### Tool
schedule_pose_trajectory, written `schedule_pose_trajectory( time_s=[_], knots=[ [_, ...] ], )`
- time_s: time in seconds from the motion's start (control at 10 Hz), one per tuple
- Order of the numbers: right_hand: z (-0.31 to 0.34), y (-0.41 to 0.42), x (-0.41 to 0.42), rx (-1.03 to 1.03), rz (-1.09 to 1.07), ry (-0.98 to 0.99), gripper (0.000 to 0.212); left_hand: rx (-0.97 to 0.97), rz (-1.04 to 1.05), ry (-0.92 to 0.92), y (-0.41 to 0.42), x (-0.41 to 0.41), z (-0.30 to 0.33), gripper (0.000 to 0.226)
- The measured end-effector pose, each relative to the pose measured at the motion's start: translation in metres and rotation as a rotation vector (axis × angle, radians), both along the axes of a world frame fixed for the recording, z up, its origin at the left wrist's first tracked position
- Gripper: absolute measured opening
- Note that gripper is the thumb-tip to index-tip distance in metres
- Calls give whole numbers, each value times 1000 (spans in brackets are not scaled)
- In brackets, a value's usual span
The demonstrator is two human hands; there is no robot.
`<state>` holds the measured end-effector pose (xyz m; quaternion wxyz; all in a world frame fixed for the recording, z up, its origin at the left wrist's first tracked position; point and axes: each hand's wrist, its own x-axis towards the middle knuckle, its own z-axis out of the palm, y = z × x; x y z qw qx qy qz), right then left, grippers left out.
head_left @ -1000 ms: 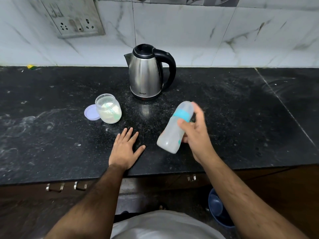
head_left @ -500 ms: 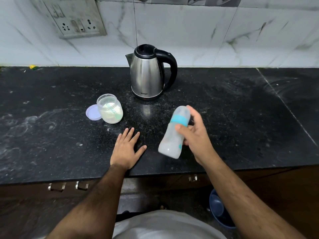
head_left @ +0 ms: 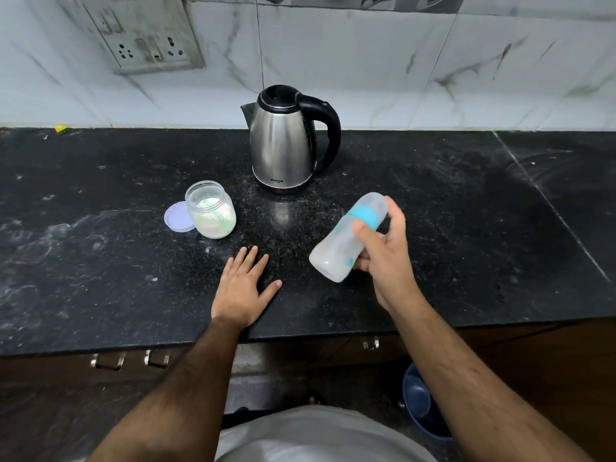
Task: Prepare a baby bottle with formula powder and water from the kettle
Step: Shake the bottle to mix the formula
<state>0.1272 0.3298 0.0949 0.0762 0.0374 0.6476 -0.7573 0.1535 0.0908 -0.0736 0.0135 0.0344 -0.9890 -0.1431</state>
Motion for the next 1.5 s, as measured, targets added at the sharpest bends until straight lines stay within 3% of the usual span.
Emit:
schedule_pose_trajectory(
  time_s=[0.1,0.2,0.3,0.4,0.5,0.7,0.8,0.9,1.0,1.1,1.2,1.4,1.5],
  knots=[
    [5,1,6,155,258,-25,67,-9,5,-8,0,-1,0,83],
    [8,1,7,149,280,-3,65,-9,4,-9,1,0,2,84],
    [6,0,0,25,43,4,62,-12,2,-16,0,0,1,84],
    [6,1,0,46,73,-9,65,-13,3,-16,0,0,1,84],
    [9,2,10,174,333,-33,66,-19,2,-21,0,0,2,85],
    [5,1,-1,-17,31,-19,63,-14,-3,-14,0,0,1,84],
    [7,2,6,114,254,-31,66,5,3,-11,0,0,1,84],
    [8,2,9,137,279,-14,65,-6,2,-14,0,0,1,84],
    [7,0,0,-9,43,-11,61,-11,2,-17,0,0,1,84],
    [8,-1,1,44,128,-17,62,-11,-2,-16,0,0,2,84],
    [9,1,9,174,396,8,66,-10,3,-17,0,0,2,85],
    [9,3,-10,47,0,41,66,-6,-4,-19,0,0,2,85],
    [8,4,-7,85,90,33,68,-12,-5,-26,-1,0,1,85]
  ],
)
